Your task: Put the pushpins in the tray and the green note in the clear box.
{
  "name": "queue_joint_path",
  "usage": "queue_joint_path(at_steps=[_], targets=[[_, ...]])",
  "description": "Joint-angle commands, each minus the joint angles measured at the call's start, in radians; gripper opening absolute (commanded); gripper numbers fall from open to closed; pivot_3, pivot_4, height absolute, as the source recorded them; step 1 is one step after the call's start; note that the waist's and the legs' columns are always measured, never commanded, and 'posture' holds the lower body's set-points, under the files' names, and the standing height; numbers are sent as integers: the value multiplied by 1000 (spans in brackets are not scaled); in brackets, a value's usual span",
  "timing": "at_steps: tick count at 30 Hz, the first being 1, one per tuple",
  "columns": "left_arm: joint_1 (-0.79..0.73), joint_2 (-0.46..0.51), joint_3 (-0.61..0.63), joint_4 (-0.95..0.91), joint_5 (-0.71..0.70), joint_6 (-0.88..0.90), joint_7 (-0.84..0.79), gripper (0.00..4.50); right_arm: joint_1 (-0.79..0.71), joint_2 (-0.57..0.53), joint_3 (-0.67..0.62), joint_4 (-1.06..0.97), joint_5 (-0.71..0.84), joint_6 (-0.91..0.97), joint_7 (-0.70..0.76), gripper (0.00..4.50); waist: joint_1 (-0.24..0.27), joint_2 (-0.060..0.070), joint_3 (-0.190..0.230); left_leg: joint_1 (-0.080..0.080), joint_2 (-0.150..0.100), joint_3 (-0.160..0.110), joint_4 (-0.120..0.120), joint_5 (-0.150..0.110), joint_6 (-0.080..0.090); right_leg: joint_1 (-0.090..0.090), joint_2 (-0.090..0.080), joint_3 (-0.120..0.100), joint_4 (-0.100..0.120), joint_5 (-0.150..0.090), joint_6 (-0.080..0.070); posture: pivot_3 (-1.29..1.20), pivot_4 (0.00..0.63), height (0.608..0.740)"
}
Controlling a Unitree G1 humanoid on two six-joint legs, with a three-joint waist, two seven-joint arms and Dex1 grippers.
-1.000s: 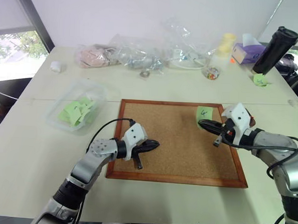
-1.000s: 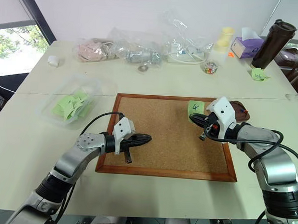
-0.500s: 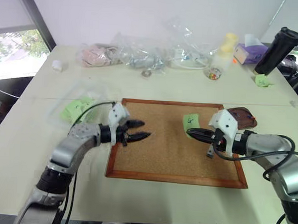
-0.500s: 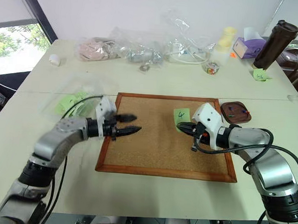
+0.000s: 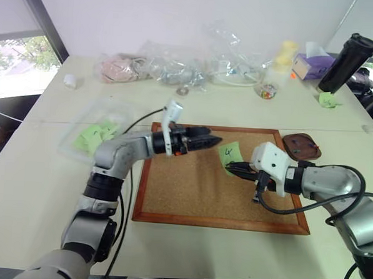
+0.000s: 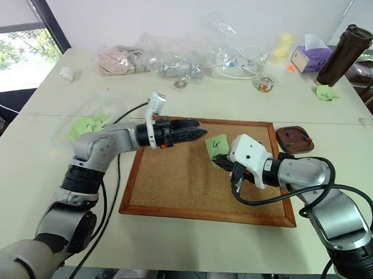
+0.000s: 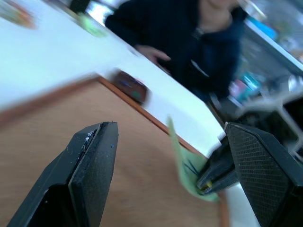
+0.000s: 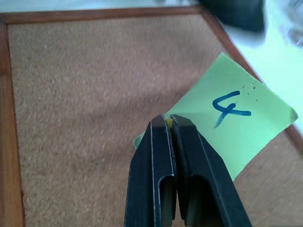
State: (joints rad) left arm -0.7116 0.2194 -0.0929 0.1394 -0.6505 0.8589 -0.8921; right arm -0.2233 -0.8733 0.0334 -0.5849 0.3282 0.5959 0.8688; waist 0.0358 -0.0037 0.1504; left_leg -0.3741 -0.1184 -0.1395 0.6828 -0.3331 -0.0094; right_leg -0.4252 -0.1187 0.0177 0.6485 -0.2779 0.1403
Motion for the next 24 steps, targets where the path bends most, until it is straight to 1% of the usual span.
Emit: queue_joint_path(at_steps=[1,8,23,24], targets=[[-13,2,-22,-7,5,-4,-39,3986,-11,-14,-9,-33,-8,-10,0,0,-2,0,0,0,0,0,0,0,0,0,0,0,0,0,0,0,150,740],[2,-14,-58,-6,22,-12,-50,3986,-10,-24,-7,-43,-13,-7,4,0,3,0,0,0,0,0,0,0,0,0,0,0,0,0,0,0,150,740],[7,-67,-63,56,52,-46,-42,3986,-4,-47,-24,-110,21,39,24,0,2,0,0,0,0,0,0,0,0,0,0,0,0,0,0,0,150,740],[7,-72,-63,63,57,-51,-39,3756,-3,-48,-26,-113,23,41,23,0,3,0,0,0,0,0,0,0,0,0,0,0,0,0,0,0,150,740]])
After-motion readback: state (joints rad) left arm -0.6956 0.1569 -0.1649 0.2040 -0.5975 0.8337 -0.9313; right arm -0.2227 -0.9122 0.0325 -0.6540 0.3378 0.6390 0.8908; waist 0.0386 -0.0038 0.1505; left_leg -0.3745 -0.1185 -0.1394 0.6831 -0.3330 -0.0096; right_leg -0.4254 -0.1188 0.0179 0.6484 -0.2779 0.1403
